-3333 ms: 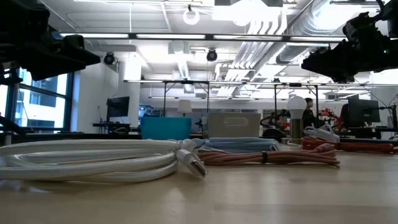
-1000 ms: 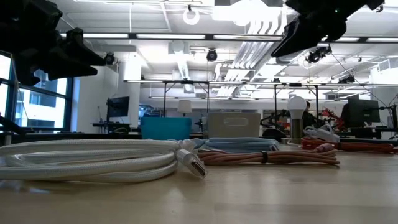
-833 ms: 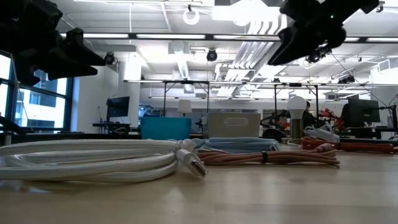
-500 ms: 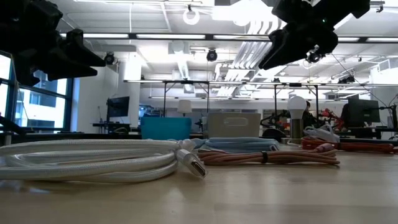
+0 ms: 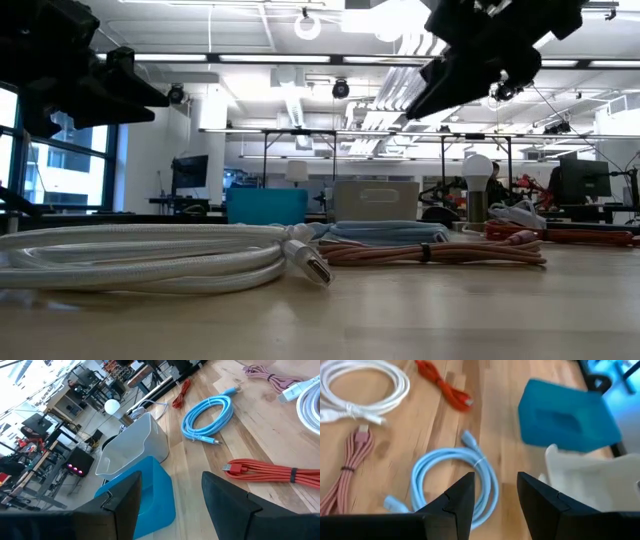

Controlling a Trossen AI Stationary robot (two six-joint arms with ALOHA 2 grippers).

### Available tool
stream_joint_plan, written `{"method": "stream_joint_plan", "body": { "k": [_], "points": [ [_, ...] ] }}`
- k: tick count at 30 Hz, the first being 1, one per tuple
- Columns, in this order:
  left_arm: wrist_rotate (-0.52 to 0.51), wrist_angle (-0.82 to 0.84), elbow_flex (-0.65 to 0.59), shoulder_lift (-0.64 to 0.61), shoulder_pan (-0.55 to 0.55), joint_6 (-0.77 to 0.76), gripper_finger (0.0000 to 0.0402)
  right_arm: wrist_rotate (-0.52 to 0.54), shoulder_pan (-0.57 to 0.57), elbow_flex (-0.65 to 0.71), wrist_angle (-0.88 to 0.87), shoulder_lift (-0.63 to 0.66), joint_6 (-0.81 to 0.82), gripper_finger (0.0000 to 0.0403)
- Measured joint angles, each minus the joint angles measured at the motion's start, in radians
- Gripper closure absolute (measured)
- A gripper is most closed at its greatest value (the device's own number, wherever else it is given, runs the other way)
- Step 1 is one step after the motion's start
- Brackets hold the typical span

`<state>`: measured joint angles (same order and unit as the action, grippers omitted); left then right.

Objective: Pick & Place USB Port
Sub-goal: Put the blue HDMI cable into the blue bin

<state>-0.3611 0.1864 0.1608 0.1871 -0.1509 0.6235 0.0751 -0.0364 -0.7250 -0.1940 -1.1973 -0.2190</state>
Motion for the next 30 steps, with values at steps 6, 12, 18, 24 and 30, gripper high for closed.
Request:
{"method": "stream_joint_plan", "body": {
  "k": [6, 12, 18, 24, 30],
  "points": [
    [0.003, 0.001, 0.0, 0.0, 0.0, 0.0, 0.0199, -0.015, 0.0, 0.001, 0.003, -0.083, 0.034, 0.0263],
    [0.003, 0.005, 0.0, 0.0, 0.0, 0.0, 0.0199, -0.015, 0.0, 0.001, 0.075, -0.148, 0.101, 0.0263],
    [0.003, 0.006, 0.0, 0.0, 0.0, -0.002, 0.0199, 0.0, 0.0, 0.001, 0.102, -0.192, 0.115, 0.0246],
    [0.012, 0.03, 0.0, 0.0, 0.0, -0.027, 0.0199, 0.11, 0.022, 0.001, 0.114, -0.238, 0.14, 0.0206],
    [0.012, 0.037, 0.0, 0.0, 0.0, -0.031, 0.0199, 0.178, 0.086, 0.001, 0.18, -0.249, 0.084, 0.0178]
  ]
}}
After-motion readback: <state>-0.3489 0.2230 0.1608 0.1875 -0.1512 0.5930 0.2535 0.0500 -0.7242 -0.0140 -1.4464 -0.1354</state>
